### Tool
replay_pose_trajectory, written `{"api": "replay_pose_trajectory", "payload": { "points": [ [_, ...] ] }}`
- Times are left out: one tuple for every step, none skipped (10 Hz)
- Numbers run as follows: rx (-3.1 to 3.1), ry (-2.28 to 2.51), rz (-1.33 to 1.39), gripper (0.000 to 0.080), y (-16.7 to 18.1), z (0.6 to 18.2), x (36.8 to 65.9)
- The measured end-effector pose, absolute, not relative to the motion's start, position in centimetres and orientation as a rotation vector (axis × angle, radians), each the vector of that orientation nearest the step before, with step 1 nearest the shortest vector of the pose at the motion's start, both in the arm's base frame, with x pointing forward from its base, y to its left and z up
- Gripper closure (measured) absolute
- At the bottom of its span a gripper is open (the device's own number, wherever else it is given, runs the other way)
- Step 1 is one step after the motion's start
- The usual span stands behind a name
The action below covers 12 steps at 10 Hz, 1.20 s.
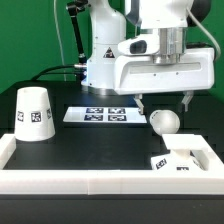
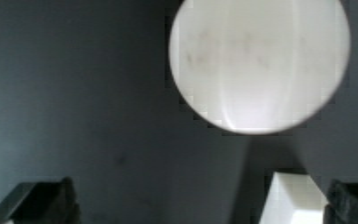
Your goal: Assemble lamp
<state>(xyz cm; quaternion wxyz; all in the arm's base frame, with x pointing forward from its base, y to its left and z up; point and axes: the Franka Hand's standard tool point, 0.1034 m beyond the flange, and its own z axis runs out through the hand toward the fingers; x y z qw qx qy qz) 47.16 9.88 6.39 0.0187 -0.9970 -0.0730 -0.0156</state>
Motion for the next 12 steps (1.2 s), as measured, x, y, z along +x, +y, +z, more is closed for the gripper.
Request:
{"api": "replay_pose_trajectory", "payload": {
  "points": [
    [-3.097,-0.242,0.087,0.0101,10.3,6.4,46.7],
    [-3.094,-0.247,0.205,0.0101,10.6,6.5,46.6],
    [-3.088,-0.253,0.29,0.0101,10.6,6.5,46.6],
    [-3.078,-0.254,0.419,0.0101,10.6,6.4,46.3],
    [-3.064,-0.256,0.522,0.0101,10.7,6.4,46.3],
    [-3.05,-0.257,0.611,0.0101,10.7,6.3,46.1],
    [-3.03,-0.25,0.729,0.0101,10.8,6.3,45.9],
    [-3.018,-0.228,0.811,0.0101,10.9,6.1,45.8],
    [-2.987,-0.22,0.951,0.0101,11.0,6.2,45.4],
    [-2.959,-0.22,1.044,0.0101,11.0,5.9,45.5],
    [-2.946,-0.22,1.081,0.0101,11.1,5.6,45.7],
    [-2.9,-0.224,1.223,0.0101,10.9,5.5,44.8]
  ]
}}
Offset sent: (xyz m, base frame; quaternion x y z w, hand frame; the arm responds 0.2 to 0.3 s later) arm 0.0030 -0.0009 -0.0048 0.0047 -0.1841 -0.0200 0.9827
